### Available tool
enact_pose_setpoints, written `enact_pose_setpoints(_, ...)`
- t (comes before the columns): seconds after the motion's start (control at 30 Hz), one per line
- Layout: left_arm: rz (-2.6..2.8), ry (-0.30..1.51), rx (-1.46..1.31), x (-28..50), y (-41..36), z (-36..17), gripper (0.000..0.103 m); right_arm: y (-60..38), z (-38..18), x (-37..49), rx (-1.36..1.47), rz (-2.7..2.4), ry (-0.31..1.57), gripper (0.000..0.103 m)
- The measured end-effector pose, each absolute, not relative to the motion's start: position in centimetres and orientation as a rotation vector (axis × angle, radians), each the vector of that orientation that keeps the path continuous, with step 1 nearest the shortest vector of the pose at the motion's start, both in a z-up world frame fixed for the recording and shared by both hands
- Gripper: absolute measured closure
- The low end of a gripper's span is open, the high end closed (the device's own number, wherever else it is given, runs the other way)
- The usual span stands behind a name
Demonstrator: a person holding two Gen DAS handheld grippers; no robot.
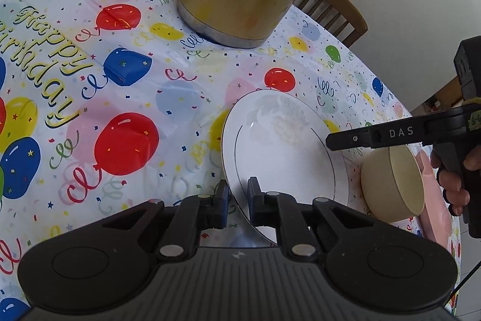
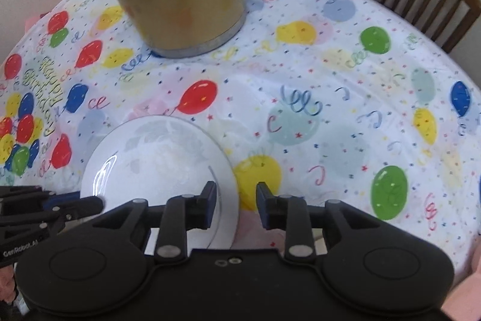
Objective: Organize plates and bowls
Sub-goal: 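Lift the small white plate with both grippers and carry it to the large plate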
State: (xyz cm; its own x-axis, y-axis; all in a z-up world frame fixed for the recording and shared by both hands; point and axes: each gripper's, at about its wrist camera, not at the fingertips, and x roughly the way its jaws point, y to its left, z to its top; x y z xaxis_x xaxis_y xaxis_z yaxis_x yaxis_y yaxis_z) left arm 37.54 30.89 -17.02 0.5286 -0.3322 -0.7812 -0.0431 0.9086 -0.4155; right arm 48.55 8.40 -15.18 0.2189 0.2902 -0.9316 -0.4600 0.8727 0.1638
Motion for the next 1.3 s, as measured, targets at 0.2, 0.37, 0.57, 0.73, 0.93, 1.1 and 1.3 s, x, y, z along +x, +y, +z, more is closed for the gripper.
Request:
enact_pose_setpoints(0.2,-0.191,1.012,-0.429,37.8,31.3,-17.4,0.091,8.6,-16.0,49.5,-0.162,0.570,1.293,0.084)
enact_pose_setpoints(0.37,-0.202,1.010,-0.431,37.8,31.5,-17.4,0.091,8.1,-16.3,49.9,-0.127,0.603,1.311,0.087)
enact_pose_setpoints(0.57,-0.219,1.005,-0.425,37.7,32.4,-17.3,0.091,6.1,-15.7,49.8,-0.007,0.660,1.324,0.094)
enact_pose_setpoints(0.73,-0.227,1.009,-0.422,37.0,32.8,-16.7,0.091,5.9,-14.6,47.8,0.034,0.641,1.294,0.095)
enact_pose_setpoints(0.93,-0.253,1.009,-0.415,35.2,32.9,-15.2,0.091,5.7,-12.9,44.6,0.050,0.594,1.260,0.095)
enact_pose_setpoints(1.1,-0.290,1.015,-0.399,33.0,31.9,-13.8,0.091,4.5,-11.4,41.2,0.080,0.538,1.238,0.095)
enact_pose_setpoints(1.3,-0.352,1.030,-0.372,29.5,29.1,-12.3,0.091,1.6,-9.6,36.1,0.117,0.470,1.222,0.095)
